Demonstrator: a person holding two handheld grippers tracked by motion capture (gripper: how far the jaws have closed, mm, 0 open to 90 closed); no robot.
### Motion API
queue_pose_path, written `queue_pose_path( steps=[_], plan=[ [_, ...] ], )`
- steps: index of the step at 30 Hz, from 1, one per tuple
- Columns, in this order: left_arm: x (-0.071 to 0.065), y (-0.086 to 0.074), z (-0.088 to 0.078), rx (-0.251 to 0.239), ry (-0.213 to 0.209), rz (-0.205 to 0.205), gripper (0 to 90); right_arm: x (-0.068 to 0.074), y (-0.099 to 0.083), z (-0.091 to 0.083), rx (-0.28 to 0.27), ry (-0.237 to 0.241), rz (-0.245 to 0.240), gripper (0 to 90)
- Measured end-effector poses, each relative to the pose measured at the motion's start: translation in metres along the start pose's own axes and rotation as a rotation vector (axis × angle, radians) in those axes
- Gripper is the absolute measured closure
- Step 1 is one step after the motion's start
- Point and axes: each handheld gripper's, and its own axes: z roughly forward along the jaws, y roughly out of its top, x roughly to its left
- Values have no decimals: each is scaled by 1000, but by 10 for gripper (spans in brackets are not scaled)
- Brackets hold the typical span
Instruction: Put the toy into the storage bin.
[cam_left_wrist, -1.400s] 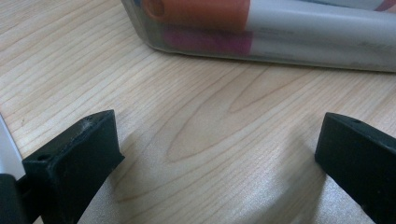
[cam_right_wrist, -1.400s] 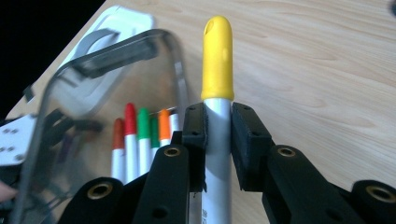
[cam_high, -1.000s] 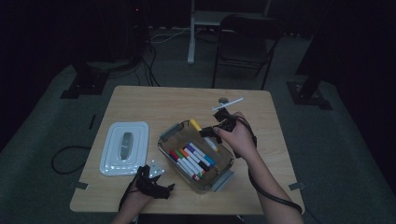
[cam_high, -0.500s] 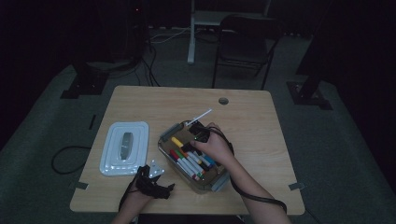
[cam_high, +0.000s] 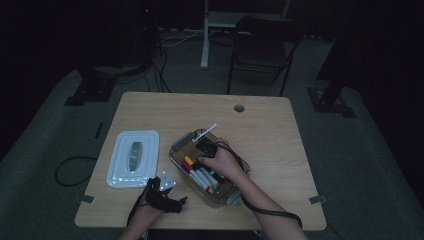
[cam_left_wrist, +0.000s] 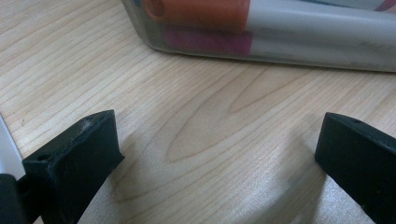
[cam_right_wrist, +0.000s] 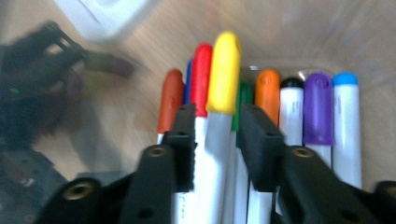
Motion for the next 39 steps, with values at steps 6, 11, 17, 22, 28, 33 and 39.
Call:
queue_pose_path(
  steps=[6,11,17,22,28,33,39],
  plan=[
    [0,0,0,0,0,0,5,0,-4,-27,-103,36,-37,534],
    [0,0,0,2,-2,0,5,0,-11,-61,-232,54,-70,432],
    [0,0,0,1,-1,-1,5,-11,-25,-95,-344,40,-74,376],
    [0,0,0,0,0,-2,5,-31,-40,-110,-408,10,-61,346],
    [0,0,0,0,0,-1,5,-54,-60,-117,-449,-18,-23,347],
    [0,0,0,0,0,-1,5,-69,-79,-121,-479,-61,13,334],
    [0,0,0,3,0,2,5,-88,-104,-124,-519,-126,76,318]
  ],
)
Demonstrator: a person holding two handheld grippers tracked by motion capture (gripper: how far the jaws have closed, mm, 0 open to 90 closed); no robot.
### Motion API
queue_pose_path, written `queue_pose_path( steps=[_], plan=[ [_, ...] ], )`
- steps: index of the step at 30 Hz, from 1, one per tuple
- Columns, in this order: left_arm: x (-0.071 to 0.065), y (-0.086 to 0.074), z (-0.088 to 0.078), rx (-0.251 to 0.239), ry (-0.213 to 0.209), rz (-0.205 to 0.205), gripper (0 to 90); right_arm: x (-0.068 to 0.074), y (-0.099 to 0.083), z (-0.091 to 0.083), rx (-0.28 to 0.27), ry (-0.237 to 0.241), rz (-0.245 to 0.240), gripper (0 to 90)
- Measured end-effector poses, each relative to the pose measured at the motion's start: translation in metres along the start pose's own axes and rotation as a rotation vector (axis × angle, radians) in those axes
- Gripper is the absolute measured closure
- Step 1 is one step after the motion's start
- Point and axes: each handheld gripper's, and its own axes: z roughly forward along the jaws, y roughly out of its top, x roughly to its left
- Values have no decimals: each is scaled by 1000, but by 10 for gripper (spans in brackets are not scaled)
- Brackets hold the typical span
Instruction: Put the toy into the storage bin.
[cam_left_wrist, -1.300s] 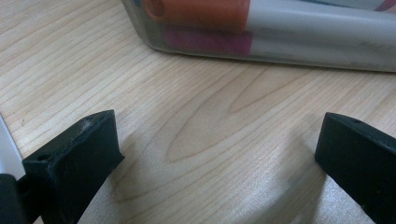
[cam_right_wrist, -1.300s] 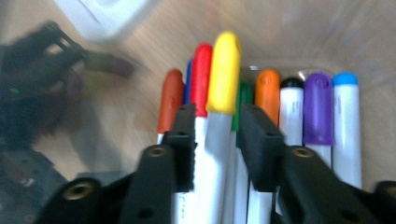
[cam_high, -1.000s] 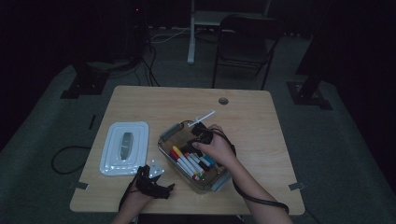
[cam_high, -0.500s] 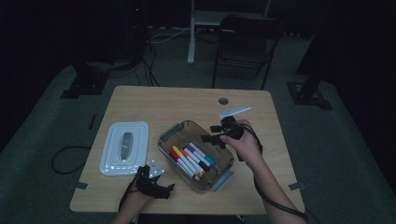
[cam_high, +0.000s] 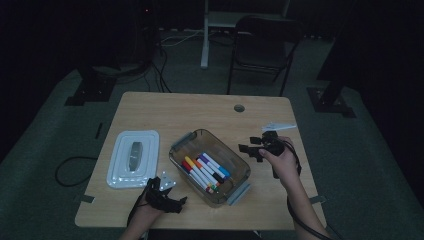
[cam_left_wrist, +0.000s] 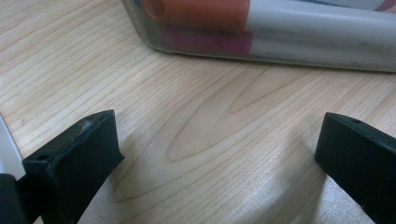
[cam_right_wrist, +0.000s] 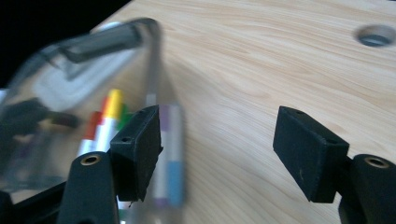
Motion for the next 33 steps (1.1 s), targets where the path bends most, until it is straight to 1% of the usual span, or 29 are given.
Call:
queue_pose_path(
  steps=[1,2,3,4,5,6,7,8,9,10,11,14,17,19,22,24,26,30,32,33],
  plan=[
    [0,0,0,0,0,0,5,-3,-4,-2,-5,-17,8,319],
    [0,0,0,0,0,-1,5,-8,-10,-4,-20,-40,18,323],
    [0,0,0,0,0,-1,5,-10,-14,-5,-34,-53,30,326],
    [0,0,0,0,0,-1,5,-10,-14,-5,-34,-53,30,326],
    [0,0,0,0,-1,-1,5,-14,-20,-7,-52,-75,55,331],
    [0,0,0,0,-1,-1,5,-18,-27,-8,-44,-111,57,331],
    [0,0,0,-1,-1,-2,5,-21,-33,-8,-33,-136,53,330],
    [0,0,0,0,-1,-2,5,-22,-37,-8,-33,-149,51,330],
    [0,0,0,0,-1,-2,5,-22,-37,-8,-33,-149,51,330],
    [0,0,0,-1,0,-2,5,-24,-41,-8,-31,-163,55,330],
    [0,0,0,-1,0,-1,5,-29,-53,-7,-35,-198,61,330],
    [0,0,0,-2,-1,-2,5,-32,-68,-4,-29,-237,62,329],
    [0,0,0,-2,-1,-2,5,-32,-80,1,-22,-261,67,326],
    [0,0,0,-2,0,-2,5,-32,-88,5,-10,-262,74,326],
    [0,0,0,-2,0,-2,5,-32,-99,10,3,-279,70,326],
    [0,0,0,-2,0,-2,5,-33,-104,12,1,-286,80,325],
    [0,0,0,-2,0,-2,5,-34,-109,15,4,-305,86,316],
    [0,0,0,-2,0,-2,5,-35,-116,18,13,-324,91,303],
    [0,0,0,-2,0,-2,5,-34,-118,19,15,-356,69,296],
    [0,0,0,-2,0,-2,5,-35,-119,20,29,-365,64,294]
  ],
)
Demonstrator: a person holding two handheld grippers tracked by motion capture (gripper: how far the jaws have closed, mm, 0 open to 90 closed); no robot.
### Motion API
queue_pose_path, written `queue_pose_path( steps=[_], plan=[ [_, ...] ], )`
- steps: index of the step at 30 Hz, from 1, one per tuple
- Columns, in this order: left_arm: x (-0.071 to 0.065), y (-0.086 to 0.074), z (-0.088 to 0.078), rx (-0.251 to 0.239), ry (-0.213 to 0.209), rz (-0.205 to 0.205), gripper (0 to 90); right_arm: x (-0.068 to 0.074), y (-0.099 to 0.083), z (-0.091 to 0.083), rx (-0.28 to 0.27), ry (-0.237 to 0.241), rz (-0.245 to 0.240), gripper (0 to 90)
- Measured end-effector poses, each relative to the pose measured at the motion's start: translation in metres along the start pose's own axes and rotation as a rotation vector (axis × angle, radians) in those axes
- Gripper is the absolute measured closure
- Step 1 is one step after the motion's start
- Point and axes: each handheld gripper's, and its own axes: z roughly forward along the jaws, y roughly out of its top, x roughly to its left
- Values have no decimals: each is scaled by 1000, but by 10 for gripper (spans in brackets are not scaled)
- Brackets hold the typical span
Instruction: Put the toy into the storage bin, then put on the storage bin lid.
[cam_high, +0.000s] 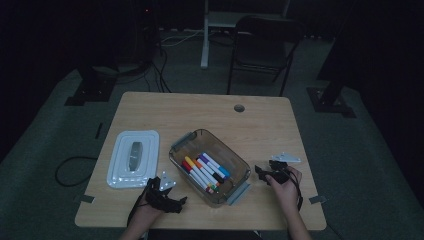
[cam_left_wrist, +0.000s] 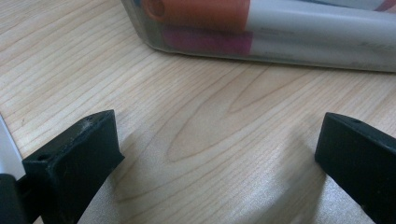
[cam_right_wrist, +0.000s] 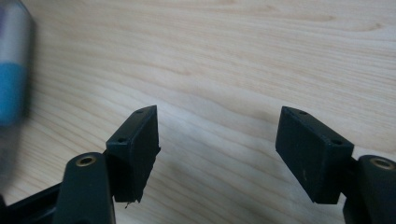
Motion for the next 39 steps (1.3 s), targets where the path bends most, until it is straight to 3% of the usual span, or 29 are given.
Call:
queue_pose_path(
  steps=[7,8,11,17,19,26,30,33,39],
  plan=[
    [0,0,0,0,0,0,5,0,-5,3,1,-44,2,285],
    [0,0,0,0,0,-1,5,2,-6,4,13,-71,-26,255],
    [0,0,0,0,1,-1,5,3,-6,4,23,-98,-5,196],
    [0,-1,-1,1,4,-6,5,2,-6,4,25,-91,2,169],
    [0,-1,-1,2,5,-6,5,2,-7,3,31,-87,-9,122],
    [-1,0,0,1,18,-21,5,2,-9,1,37,-73,-27,121],
    [0,0,-1,8,9,-15,5,3,-13,-2,35,-95,-9,128],
    [1,2,-4,26,-3,-40,5,1,-13,-3,34,-85,-17,129],
    [8,7,-19,11,32,-47,5,2,-13,-3,38,-38,-59,124]
  ],
)
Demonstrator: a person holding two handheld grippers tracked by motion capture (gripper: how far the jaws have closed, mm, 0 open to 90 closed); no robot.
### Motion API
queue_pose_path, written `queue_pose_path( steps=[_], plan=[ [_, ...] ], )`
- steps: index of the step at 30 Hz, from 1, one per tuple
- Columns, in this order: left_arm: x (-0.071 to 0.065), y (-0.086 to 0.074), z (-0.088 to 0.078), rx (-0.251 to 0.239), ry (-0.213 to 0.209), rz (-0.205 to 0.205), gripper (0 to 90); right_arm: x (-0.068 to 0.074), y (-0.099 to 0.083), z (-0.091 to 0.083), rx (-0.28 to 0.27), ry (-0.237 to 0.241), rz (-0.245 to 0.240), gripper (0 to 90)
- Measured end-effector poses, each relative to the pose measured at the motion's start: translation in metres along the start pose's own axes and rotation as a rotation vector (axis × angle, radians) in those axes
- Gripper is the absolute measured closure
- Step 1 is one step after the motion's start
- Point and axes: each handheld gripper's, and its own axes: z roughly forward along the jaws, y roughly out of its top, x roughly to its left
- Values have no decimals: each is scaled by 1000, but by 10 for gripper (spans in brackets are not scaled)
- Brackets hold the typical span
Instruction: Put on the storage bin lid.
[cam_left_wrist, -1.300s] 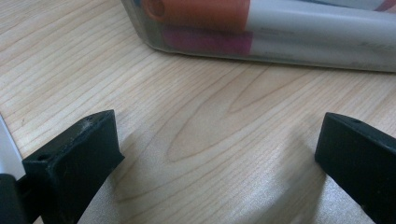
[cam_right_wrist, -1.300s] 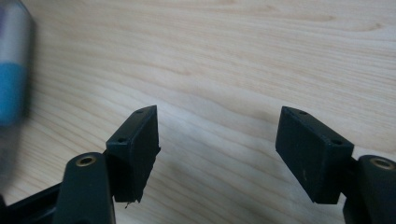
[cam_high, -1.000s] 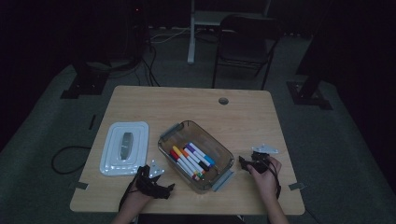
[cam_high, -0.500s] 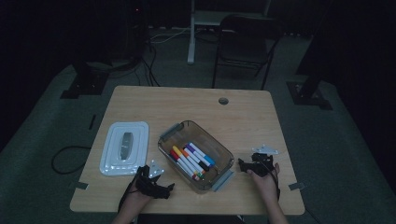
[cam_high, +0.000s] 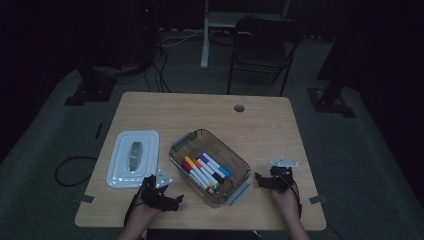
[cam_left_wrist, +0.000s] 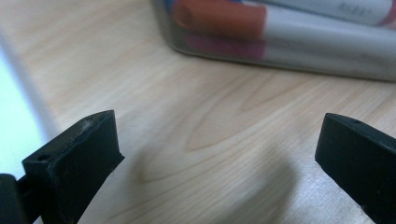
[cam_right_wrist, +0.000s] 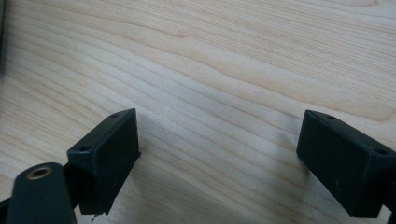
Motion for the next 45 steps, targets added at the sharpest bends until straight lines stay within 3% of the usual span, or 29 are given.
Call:
queue_pose_path(
  steps=[7,10,15,22,25,27,32,34,41,45],
  plan=[
    [15,7,-20,-17,41,-32,5,0,1,1,-1,-2,2,125],
    [21,11,-30,-18,97,-21,5,0,1,1,-1,-1,2,124],
    [39,13,-46,-52,116,-46,5,0,1,1,0,0,1,123],
    [76,12,-54,-121,180,-137,38,0,1,1,1,-2,1,124],
    [91,12,-53,-133,209,-174,79,0,1,1,1,-2,2,124],
    [100,12,-49,-126,237,-200,162,0,1,1,0,2,0,124],
    [115,9,-35,-79,274,-218,257,2,3,2,-2,31,-32,126],
    [120,6,-29,-65,290,-230,310,2,5,3,-8,50,-32,126],
    [133,-4,-11,-48,326,-269,326,5,9,1,-31,94,-28,126],
    [137,-7,-5,-46,328,-283,439,9,13,-2,-67,136,-24,126]
  ],
)
